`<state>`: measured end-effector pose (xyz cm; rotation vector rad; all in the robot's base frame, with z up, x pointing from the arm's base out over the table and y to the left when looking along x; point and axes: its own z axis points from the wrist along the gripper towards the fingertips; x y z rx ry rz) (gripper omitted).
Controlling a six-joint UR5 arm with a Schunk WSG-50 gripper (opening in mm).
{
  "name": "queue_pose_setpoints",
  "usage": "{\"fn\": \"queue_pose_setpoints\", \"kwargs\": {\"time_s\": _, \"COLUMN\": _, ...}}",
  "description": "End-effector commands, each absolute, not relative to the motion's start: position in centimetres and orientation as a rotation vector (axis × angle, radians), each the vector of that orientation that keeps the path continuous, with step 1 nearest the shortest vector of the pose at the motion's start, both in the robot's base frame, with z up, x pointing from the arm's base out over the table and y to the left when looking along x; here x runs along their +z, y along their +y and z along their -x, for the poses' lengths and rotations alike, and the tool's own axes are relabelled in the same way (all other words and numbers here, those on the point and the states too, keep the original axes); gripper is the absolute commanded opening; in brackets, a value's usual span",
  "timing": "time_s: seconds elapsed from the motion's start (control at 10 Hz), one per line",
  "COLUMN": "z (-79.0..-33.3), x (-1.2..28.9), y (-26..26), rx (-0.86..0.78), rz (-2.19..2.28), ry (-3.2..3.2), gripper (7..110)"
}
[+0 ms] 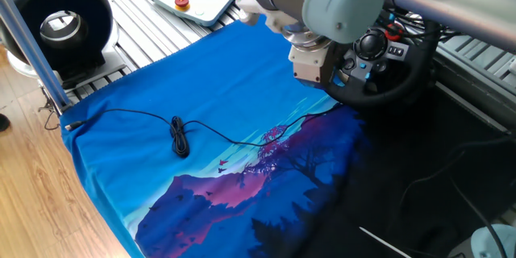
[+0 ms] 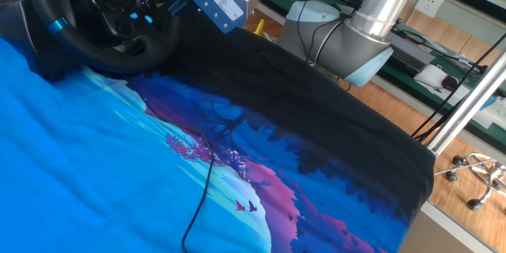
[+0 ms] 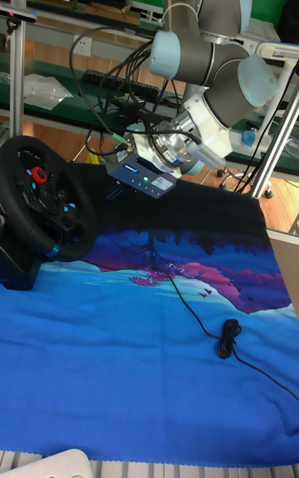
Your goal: Rotate the steering wheel 90 degrees counterclockwise
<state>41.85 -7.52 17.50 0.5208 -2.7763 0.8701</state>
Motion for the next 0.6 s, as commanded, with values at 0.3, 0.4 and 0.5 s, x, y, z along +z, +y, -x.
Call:
{"fn": "queue_pose_setpoints", "kwargs": {"time_s": 0.3, "z": -42.4, "x": 17.3, "y": -4.0, "rx": 0.777, "rz": -0.424, "ry": -2.847, "gripper": 7}}
{"fn": "queue_pose_setpoints", "kwargs": {"time_s": 0.4, "z": -42.5, "x": 17.0, "y": -3.2, "rx": 0.753, "rz": -0.397, "ry": -2.866, "gripper": 7}}
{"fn": "queue_pose_setpoints", "kwargs": {"time_s": 0.5, "z": -42.6, "x": 16.7, "y": -2.8, "rx": 0.731, "rz": -0.381, "ry": -2.884, "gripper": 7}}
